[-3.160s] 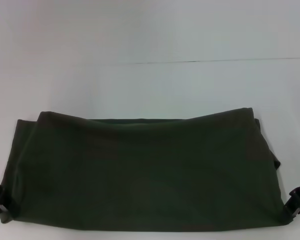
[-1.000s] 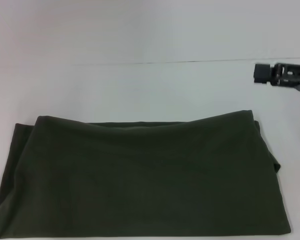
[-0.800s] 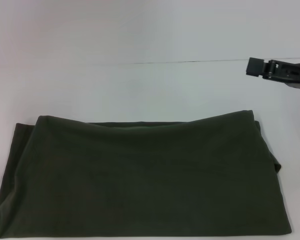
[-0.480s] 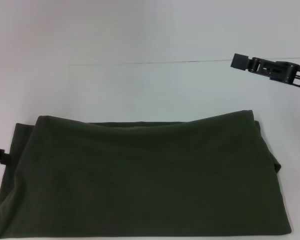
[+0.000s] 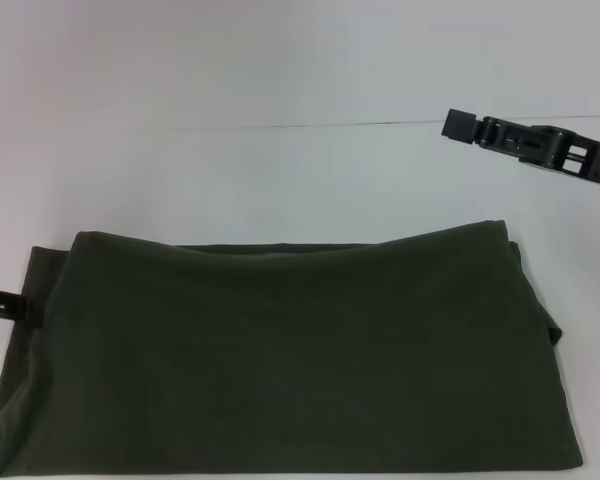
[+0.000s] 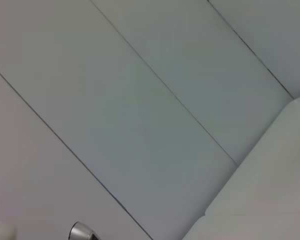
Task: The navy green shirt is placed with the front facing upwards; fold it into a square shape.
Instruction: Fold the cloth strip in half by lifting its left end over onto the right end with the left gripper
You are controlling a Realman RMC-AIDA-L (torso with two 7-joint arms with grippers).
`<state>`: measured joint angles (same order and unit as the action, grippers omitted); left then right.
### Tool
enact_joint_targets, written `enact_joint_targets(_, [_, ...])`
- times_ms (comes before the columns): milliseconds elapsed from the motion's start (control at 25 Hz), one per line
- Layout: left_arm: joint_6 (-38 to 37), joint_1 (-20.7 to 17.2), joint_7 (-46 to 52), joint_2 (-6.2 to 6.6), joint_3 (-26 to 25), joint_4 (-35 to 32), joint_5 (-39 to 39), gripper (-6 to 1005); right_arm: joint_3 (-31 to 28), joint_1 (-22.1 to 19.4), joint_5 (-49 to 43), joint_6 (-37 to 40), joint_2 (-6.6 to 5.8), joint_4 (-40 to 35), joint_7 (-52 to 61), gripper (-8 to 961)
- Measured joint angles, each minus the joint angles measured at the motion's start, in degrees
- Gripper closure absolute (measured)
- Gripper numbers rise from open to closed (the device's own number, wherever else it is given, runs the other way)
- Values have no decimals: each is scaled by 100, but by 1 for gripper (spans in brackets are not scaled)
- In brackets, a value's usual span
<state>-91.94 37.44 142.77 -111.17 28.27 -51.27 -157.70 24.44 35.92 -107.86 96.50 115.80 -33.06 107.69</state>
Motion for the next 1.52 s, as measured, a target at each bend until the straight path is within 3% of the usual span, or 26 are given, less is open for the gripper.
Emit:
enact_joint_targets(720, [239, 15, -94, -31, 465, 189, -138, 127, 315, 6, -37, -487, 67, 57, -1, 248])
enact_joint_targets(880, [201, 17, -100, -26, 482, 204, -138, 128, 735, 19, -149, -520, 16, 15, -28, 248])
enact_joint_targets(1000, [166, 25, -103, -3, 480, 200, -138, 128, 1559, 7, -564, -536, -96, -254, -620, 249])
enact_joint_targets(1320, [102, 26, -149, 18, 438, 203, -134, 128, 1702, -182, -793, -485, -24, -436, -2109, 247])
enact_joint_targets(1520, [90, 27, -152, 12, 428, 212, -107, 128, 1716, -228, -986, -553, 52, -462, -2425, 245])
